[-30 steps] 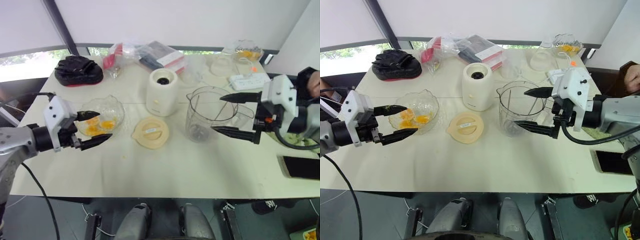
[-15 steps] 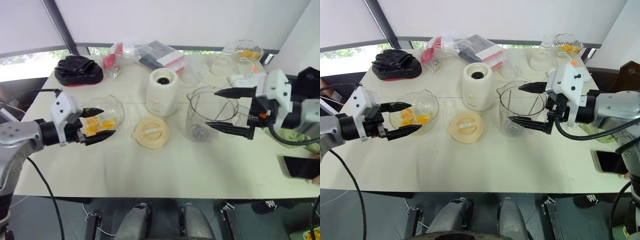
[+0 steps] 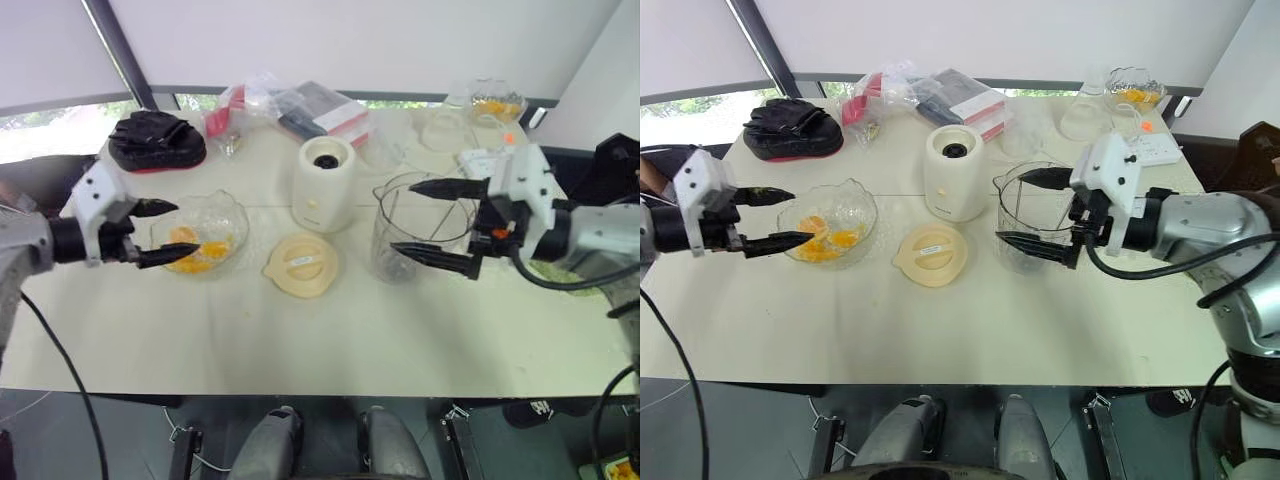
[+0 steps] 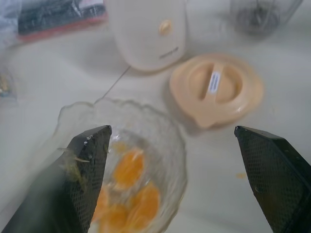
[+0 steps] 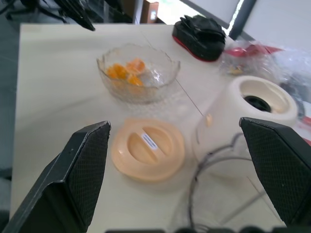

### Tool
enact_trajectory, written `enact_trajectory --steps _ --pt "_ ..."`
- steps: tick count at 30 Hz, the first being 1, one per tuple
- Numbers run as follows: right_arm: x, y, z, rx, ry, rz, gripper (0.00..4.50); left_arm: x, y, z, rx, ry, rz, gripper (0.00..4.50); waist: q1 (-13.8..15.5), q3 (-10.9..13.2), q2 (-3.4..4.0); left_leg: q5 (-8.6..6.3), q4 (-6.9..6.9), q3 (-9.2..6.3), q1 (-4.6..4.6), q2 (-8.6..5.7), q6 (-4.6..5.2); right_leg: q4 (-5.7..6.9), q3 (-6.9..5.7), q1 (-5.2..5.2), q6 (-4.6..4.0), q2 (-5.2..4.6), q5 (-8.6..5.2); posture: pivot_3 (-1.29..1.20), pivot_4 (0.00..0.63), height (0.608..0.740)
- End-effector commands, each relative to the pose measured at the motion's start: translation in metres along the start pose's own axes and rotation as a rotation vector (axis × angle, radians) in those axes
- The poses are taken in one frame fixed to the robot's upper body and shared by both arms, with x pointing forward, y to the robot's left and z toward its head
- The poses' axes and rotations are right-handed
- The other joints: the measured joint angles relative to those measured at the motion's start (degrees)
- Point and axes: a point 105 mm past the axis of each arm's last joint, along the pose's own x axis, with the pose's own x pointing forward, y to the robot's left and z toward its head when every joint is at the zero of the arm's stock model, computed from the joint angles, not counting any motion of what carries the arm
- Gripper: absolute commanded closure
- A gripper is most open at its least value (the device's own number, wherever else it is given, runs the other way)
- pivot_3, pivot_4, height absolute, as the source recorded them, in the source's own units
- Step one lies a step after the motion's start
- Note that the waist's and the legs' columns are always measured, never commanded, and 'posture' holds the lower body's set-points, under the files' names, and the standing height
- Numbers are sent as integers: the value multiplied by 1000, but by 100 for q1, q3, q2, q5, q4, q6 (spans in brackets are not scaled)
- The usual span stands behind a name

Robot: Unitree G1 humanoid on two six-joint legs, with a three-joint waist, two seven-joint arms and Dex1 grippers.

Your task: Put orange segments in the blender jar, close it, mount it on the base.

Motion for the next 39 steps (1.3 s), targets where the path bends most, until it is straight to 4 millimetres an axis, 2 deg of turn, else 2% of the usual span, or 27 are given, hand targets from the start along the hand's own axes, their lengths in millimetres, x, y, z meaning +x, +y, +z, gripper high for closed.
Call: enact_trajectory --steps 1,4,8,15,21,32,39 --pt "4 8 11 -36 -46 -1 50 -6 9 -5 63 55 -71 256 7 1 3 1 0 1 -1 -1 -1 0 0 0 0 -2 0 0 150 740" --pt "8 13 11 -26 -69 -14 50 1 25 -9 96 89 -111 256 25 3 -5 1 2 -2 -4 -2 -2 1 -3 0 1 -1 0 0 150 740" --pt "9 18 10 -17 -88 -49 50 28 40 -16 102 137 -147 256 12 4 -12 1 13 -8 -8 -8 -2 8 -17 0 2 0 1 0 150 740" --pt "5 25 10 -11 -86 -92 50 67 43 -39 109 258 -156 256 -164 17 -36 0 12 -5 -13 -9 1 24 -17 -18 5 0 2 0 150 740" --pt "0 27 13 -11 -82 -129 50 77 40 -68 116 421 -129 256 -179 20 -42 0 12 -4 -13 -8 1 32 -17 -22 5 3 2 0 150 740" --pt "2 24 12 -12 -60 -103 50 93 38 -80 113 549 -112 256 -139 28 -61 -2 29 -4 -14 -14 5 34 -18 -13 14 7 6 0 150 740" --pt "3 23 16 -3 -54 -34 50 102 41 -79 171 587 -82 256 -145 28 -63 -2 29 -4 -14 -12 5 36 -17 -14 14 2 6 0 150 740"
